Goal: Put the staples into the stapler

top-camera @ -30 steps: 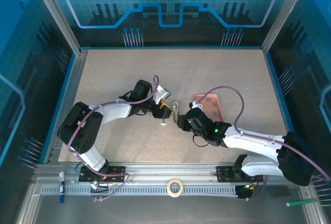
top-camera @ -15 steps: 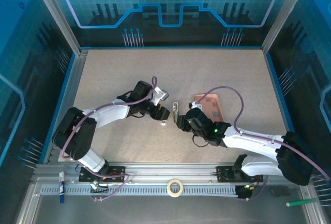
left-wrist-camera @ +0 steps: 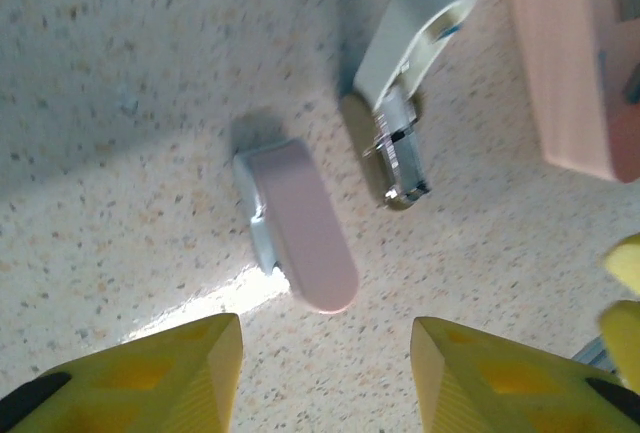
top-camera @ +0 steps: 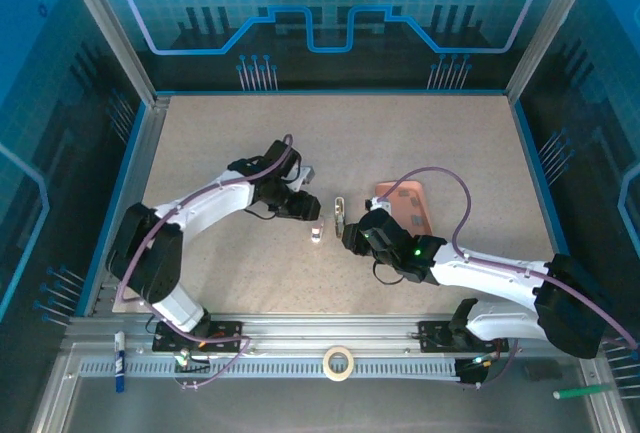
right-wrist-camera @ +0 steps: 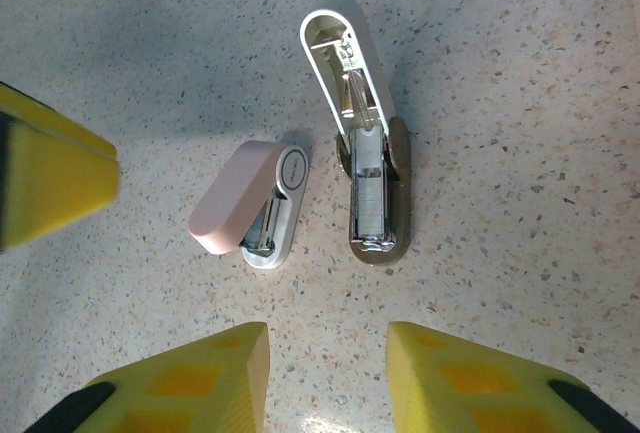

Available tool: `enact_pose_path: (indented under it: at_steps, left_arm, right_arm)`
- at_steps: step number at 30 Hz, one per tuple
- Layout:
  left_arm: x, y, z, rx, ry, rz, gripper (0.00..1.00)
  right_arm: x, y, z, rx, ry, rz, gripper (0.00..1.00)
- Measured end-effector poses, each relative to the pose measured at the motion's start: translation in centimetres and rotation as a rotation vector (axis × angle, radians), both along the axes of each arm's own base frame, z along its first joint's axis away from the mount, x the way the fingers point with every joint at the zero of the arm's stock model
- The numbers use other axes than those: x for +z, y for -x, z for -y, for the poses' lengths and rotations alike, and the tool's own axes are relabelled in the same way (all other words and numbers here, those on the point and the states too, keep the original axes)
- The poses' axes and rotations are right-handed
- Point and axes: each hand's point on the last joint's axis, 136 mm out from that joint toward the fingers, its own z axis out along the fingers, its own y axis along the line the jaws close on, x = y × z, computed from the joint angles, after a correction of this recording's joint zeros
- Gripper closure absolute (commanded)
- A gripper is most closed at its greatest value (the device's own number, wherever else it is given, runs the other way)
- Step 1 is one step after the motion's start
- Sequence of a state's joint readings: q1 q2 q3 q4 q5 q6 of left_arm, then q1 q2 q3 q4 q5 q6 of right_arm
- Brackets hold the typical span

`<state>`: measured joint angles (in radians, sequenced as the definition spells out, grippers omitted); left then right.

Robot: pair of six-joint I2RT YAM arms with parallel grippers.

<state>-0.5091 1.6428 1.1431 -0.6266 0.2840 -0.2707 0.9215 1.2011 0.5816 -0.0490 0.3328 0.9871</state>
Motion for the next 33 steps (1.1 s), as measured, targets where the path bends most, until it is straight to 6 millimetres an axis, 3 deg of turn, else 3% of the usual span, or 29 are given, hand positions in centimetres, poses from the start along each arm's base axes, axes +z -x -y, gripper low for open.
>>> enact_pose_path:
  at_steps: [8,33]
  left_arm:
    - [-3.6,1.0,0.1,0.023,-0.032,-0.155,0.51]
    - [-5.9,1.2,0.7,-0.010,-0.027,-0.209,0.59]
  right_arm:
    - [-0.3,-0.1,0.4,-0.010,0.012,-0.009,0.64]
    - [-0.1,-0.5,0.9,-0.028,0.009,-0.008,0.64]
